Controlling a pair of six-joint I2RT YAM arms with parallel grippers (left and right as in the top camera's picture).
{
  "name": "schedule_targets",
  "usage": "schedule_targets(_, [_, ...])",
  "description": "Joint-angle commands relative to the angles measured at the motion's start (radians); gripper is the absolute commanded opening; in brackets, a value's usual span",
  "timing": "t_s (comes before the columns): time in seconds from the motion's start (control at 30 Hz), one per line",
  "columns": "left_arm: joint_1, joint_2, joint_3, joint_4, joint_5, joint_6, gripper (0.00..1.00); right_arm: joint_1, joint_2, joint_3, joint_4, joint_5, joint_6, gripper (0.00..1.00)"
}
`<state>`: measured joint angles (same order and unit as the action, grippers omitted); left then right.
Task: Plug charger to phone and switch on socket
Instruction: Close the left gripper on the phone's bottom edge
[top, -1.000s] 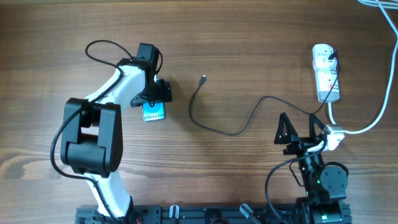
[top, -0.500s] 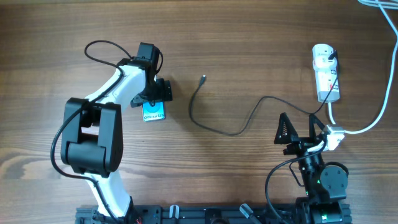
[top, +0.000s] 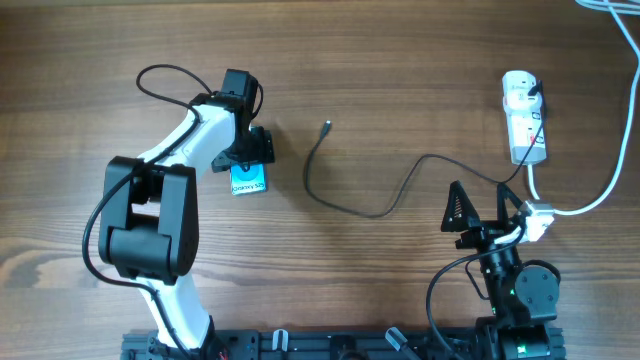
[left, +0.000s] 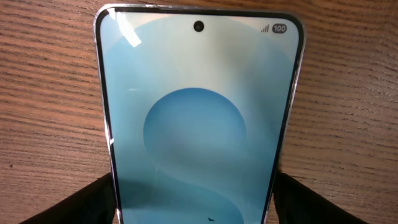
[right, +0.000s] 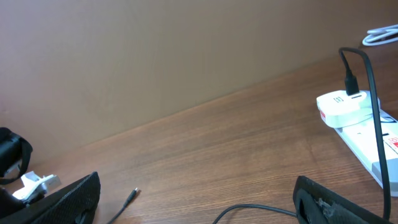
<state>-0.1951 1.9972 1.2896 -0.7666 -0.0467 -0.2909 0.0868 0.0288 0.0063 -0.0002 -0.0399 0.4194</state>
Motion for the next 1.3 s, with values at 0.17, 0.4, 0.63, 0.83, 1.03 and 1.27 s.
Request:
schedule_targets(0.17, [0.005,0.068,-0.029,-0.016,-0.11,-0.004,0.8,0.006,-0.005,-0.001,0.004,0.014,0.006,1.0])
schedule_targets(0.4, [0.005,0.068,-0.029,-0.003,-0.013,-0.006,0.8,0.006,0.0,-0.001,0.004,0.014,0.006,1.0])
schedule_targets(0.63, [0.004,0.068,-0.029,0.008,0.021,-0.01,0.77,0.006,0.0,-0.001,0.003,0.014,0.006,1.0])
schedule_targets(0.83, [0.005,0.068,-0.029,0.008,0.02,-0.01,0.61,0.006,0.0,-0.001,0.004,0.014,0.006,1.0])
schedule_targets(1.03, [0.005,0.067,-0.019,-0.015,0.018,-0.009,0.56,0.006,0.0,-0.001,0.003,0.014,0.006,1.0])
schedule_targets(1.27, [0.005,0.053,0.19,-0.225,-0.026,-0.009,0.55,0.006,0.0,-0.001,0.003,0.014,0.006,1.0])
